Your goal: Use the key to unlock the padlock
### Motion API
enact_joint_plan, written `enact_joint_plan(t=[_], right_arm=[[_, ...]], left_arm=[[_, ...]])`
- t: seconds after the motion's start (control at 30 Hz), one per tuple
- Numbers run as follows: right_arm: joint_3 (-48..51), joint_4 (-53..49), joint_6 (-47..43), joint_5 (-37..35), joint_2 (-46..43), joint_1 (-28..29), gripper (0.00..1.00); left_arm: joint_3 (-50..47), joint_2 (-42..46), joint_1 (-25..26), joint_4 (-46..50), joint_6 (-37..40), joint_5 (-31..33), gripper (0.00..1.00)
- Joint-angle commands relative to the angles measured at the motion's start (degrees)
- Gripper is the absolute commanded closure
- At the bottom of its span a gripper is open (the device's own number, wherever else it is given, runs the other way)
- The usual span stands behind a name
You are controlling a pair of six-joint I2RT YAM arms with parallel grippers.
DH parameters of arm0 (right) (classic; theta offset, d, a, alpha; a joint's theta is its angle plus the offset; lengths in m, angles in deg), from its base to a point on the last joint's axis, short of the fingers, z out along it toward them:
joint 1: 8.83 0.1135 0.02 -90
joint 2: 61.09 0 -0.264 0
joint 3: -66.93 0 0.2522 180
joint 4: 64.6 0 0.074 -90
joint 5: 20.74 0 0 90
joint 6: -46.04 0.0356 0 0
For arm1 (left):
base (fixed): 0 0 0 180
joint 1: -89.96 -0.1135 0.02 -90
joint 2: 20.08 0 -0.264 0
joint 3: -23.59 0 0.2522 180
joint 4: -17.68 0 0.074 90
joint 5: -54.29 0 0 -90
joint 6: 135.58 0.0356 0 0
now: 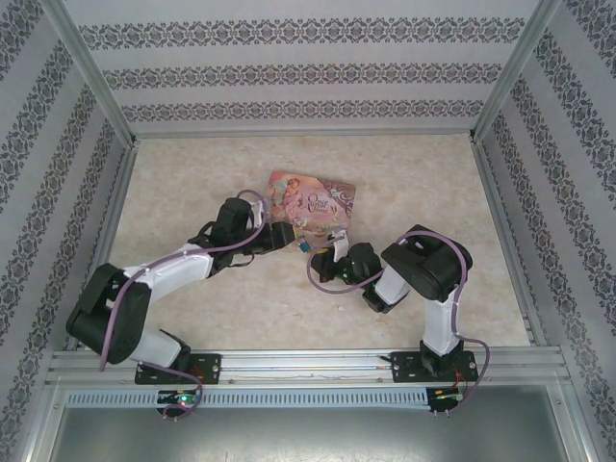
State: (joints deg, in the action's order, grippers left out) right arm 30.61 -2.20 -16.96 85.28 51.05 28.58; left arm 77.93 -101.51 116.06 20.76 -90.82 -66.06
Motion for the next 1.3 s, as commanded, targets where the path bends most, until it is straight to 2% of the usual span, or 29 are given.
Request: enact_joint_plan(t=[0.0, 0.27, 0.5, 0.67, 0.8, 1.27], right_arm=[[0.59, 3.09, 5.8, 1.34, -0.78, 0.89, 1.0], [1.12, 3.14, 12.37, 0.54, -2.56, 2.18, 1.0], [1.39, 3.18, 17.64, -0.28, -4.54, 3.18, 1.0], [0.95, 3.15, 22.07, -0.28, -5.38, 3.76, 1.0], [1.12, 3.2, 24.13, -0.72, -5.8, 4.31, 1.0], [1.21, 3.12, 24.39, -0.63, -5.88, 5.22, 1.0]], left_arm=[[-2.87, 3.9, -1.26, -0.87, 0.97, 2.24, 0.46], [-12.44, 11.81, -2.38, -9.09, -3.71, 5.08, 0.43], [-18.34, 11.91, -2.41, -17.17, -9.54, 4.32, 0.43], [-19.8, 10.74, -2.36, -20.04, -10.54, 4.29, 0.43], [-20.97, 8.82, -2.38, -25.87, -13.47, 3.91, 0.43], [-20.41, -2.3, -0.7, -39.39, -21.3, 1.19, 0.43]])
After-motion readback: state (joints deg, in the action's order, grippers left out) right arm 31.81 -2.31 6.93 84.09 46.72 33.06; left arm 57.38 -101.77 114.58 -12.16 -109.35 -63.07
